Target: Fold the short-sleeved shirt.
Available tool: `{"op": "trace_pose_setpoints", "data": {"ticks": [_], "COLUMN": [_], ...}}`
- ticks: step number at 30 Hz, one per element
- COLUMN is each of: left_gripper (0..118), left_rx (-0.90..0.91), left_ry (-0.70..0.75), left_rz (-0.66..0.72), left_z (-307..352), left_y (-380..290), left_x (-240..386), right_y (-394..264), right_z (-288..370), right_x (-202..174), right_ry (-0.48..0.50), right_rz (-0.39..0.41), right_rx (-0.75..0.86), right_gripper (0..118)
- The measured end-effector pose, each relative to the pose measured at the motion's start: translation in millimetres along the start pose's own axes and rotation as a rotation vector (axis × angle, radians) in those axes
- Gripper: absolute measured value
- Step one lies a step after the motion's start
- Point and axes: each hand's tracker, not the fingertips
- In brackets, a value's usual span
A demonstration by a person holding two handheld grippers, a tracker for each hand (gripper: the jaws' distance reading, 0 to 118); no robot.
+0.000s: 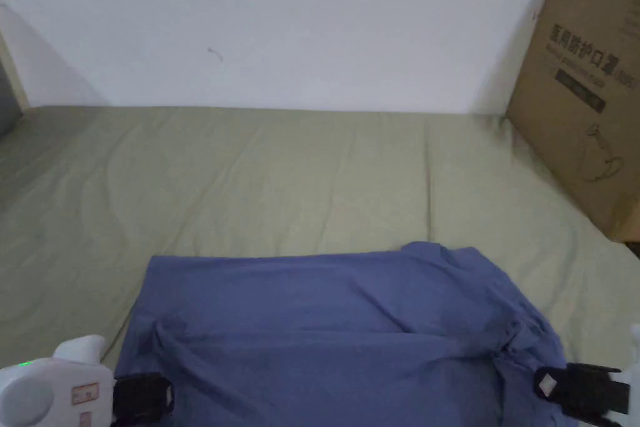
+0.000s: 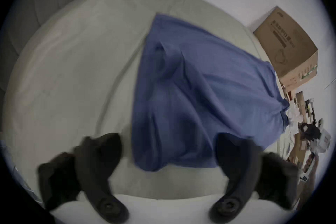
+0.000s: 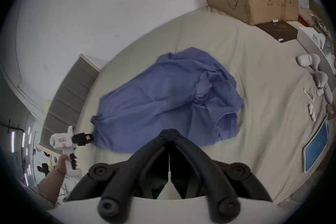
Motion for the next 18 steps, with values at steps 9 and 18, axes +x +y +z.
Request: {"op": "trace_pose_setpoints", "data": {"ticks": [9,18], "left_gripper": [9,9], "left_rx": [0.076,0.082], "left_ry": [-0.011,-0.009], "left_rz": [-0.058,-0.028], "left_z": [26,30], "left_y": [3,-4], "left_x": [-14,-14], "right_y": [33,39], "right_z": [-72,-106], "right_x": [46,68], "right_ry": [-0.22,-0.385], "right_rz": [0.019,0.128], "right_rx": [-0.167,-0.256], "right_gripper": [118,67]}}
